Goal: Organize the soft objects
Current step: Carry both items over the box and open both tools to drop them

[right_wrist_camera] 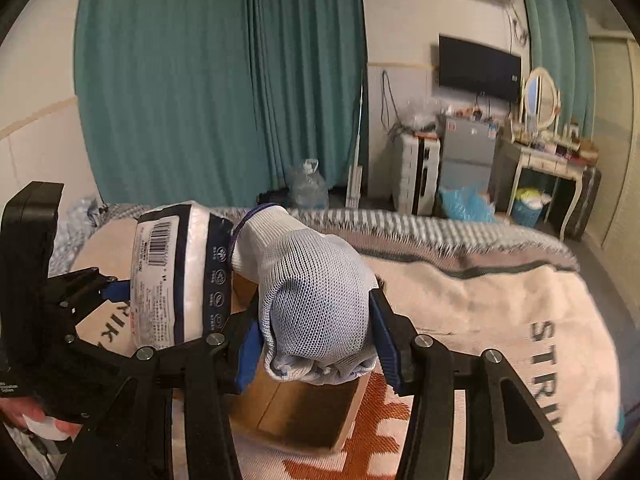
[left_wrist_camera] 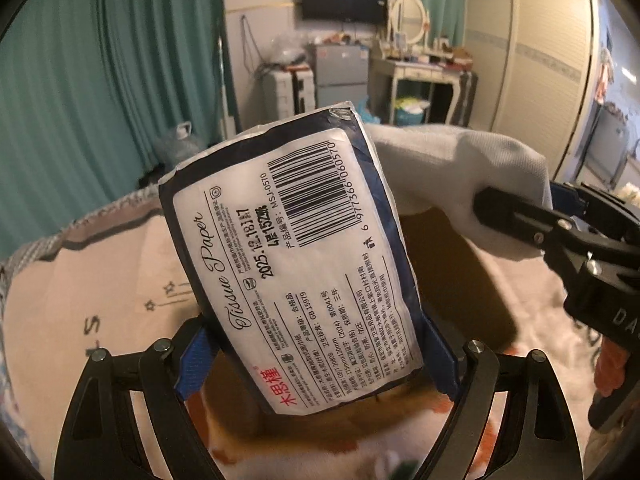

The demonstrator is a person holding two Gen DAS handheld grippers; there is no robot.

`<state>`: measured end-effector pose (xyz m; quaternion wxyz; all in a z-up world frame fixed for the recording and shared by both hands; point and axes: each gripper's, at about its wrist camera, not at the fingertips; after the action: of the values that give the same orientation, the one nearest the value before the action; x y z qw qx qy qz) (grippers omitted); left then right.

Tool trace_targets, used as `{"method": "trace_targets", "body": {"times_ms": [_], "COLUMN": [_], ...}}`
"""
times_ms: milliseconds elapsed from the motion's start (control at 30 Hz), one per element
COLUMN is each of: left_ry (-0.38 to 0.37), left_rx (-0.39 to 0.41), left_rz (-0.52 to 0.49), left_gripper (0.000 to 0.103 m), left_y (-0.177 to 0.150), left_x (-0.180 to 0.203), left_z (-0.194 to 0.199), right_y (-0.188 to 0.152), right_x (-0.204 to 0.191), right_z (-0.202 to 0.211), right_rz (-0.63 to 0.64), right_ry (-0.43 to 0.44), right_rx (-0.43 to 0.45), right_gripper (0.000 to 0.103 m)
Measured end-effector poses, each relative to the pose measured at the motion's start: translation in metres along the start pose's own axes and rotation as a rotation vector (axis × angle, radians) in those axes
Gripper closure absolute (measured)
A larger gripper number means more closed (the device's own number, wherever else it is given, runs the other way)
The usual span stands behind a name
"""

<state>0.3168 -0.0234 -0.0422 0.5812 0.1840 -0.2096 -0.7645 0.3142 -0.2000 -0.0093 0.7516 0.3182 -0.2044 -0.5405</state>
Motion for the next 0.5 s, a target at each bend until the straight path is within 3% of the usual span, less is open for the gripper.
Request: {"method": "trace_targets", "body": {"times_ms": [67,133,167,200,233,367,500], "left_ry": [0.035,0.054,0.053,0.051,0.050,0.077,0.088], "left_rx": [0.006,0.018,0.028,0.034,0.037,0.042,0.111], "left_rz": [-0.010,-0.003,0.004,0.011,0.018,0.030,0.038], "left_gripper": [0.014,0.010,0.010,0.009,0.008,0.008,0.008], "left_y": [0.001,0.002,0.001,-0.001,-0.002,0.001,0.001], "left_x": [0.002,-0.001,-0.002,-0.003,-0.004,-0.007,-0.008], "left_z": [-0.011,-0.015,-0.017,-0.015,-0.015,-0.004,0.040], "right_y": [-0.005,-0.011,-0.012,-0.014,-0.016,-0.015,-0.010], "right_x": [0.005,0.012,0.014,0.016,0.018,0.022,0.016], "right_z": [-0.018,-0.030,-0.033,-0.033,-0.033,-0.023,0.016], "right_rz": [-0.012,-0.026,-0.035,-0.050,-0.059,-0.065,-0.049], "right_ry": [0.010,0.027,0.034,0.042,0.041,0.030,0.009], "right_rx": [-0.017,-0.036,-0.033,-0.015,-0.007,-0.009,0.018], "right_gripper": [0.054,0.047,0.042,0.029,0.022,0.022,0.022]}}
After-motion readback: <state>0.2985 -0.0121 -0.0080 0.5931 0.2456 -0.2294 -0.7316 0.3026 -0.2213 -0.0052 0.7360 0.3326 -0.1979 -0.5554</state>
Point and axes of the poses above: each gripper's, at about its wrist camera, not at the fingertips, and z roughly against the way its jaws point, x to its right, y to its top, and after that the axes turned 12 degrees about -x, right-handed
